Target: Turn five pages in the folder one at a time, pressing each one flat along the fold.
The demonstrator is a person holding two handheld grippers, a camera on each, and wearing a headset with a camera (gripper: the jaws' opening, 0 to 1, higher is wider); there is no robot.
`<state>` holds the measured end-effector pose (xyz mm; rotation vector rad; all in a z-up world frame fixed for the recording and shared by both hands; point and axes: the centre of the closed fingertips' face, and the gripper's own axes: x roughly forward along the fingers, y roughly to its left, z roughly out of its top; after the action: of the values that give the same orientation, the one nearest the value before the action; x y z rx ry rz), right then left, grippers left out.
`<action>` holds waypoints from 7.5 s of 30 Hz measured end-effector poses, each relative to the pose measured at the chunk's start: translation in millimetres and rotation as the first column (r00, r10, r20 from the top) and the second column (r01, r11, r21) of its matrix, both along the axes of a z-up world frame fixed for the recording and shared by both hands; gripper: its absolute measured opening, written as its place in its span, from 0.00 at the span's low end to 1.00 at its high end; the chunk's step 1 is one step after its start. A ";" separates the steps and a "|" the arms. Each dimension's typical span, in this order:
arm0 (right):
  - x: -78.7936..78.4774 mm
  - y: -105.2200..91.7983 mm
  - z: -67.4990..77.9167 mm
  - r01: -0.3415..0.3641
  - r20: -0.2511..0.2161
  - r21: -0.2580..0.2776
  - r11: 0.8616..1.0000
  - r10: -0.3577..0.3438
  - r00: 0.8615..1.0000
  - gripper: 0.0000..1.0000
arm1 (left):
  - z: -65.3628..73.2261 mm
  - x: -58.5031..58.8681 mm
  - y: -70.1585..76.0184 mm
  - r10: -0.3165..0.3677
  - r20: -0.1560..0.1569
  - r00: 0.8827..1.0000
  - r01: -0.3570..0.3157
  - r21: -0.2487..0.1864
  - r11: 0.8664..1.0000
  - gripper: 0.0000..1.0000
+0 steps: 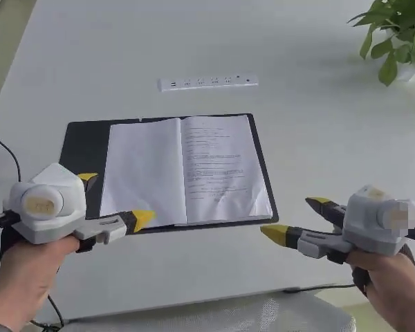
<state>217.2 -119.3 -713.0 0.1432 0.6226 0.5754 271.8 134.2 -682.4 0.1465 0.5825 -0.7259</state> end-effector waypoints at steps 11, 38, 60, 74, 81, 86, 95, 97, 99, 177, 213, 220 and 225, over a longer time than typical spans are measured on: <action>0.6 -9.1 0.5 0.019 -0.007 0.018 1.000 -0.019 1.000 0.81 | 0.8 10.2 -49.0 -0.105 0.001 0.994 0.105 -0.016 0.994 0.83; 1.1 -23.4 -1.4 0.034 -0.022 0.054 0.998 -0.033 0.999 0.81 | -47.7 25.1 -172.4 -0.313 -0.074 0.947 0.312 -0.026 0.950 0.86; -1.5 -31.1 -11.1 0.048 -0.061 0.074 0.996 -0.044 0.997 0.77 | -122.2 37.5 -238.6 -0.242 -0.130 0.962 0.252 0.067 0.965 0.81; -5.5 -27.7 -16.7 0.014 -0.081 0.077 0.997 -0.008 0.997 0.75 | -129.7 42.7 -233.2 -0.258 -0.093 0.962 0.268 0.130 0.955 0.74; -5.9 -28.3 -21.4 0.009 -0.094 0.080 0.997 -0.001 0.996 0.73 | -128.0 47.7 -229.2 -0.246 -0.087 0.965 0.255 0.115 0.960 0.67; -2.6 -26.5 -23.2 0.008 -0.096 0.095 0.995 0.001 0.995 0.71 | -127.4 47.8 -229.8 -0.242 -0.086 0.967 0.250 0.110 0.962 0.66; 30.1 -24.2 -19.3 0.070 -0.080 0.202 0.977 -0.055 0.995 0.65 | -126.9 48.1 -228.7 -0.237 -0.081 0.968 0.244 0.104 0.964 0.64; 39.5 -22.6 -19.5 0.073 -0.080 0.216 0.974 -0.057 0.995 0.63 | -127.1 48.3 -228.7 -0.236 -0.081 0.968 0.244 0.104 0.964 0.64; 49.3 -21.1 -19.3 0.076 -0.078 0.232 0.970 -0.059 0.995 0.62 | -127.2 48.4 -228.7 -0.237 -0.081 0.968 0.244 0.104 0.964 0.64; 109.3 34.6 -20.7 0.185 -0.264 0.479 0.858 -0.060 0.963 0.00 | -62.3 43.4 -200.0 -0.222 -0.031 0.975 0.222 0.019 0.975 0.82; 132.8 145.0 49.2 -0.050 -0.103 0.548 0.835 0.127 0.987 0.00 | -27.2 46.6 -26.4 0.001 0.022 1.000 -0.002 0.015 1.000 0.85; 135.4 173.4 56.2 -0.097 -0.088 0.561 0.822 0.176 0.980 0.00 | -25.3 43.7 5.9 0.056 0.025 0.998 -0.057 0.013 0.998 0.85; 135.1 193.5 57.6 -0.137 -0.081 0.552 0.822 0.216 0.973 0.00 | -22.4 42.7 21.6 0.082 0.032 0.996 -0.082 0.012 0.997 0.85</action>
<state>352.3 74.1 -655.4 0.6762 0.5979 0.9236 314.5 155.8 -704.8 0.1456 0.5598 -0.6390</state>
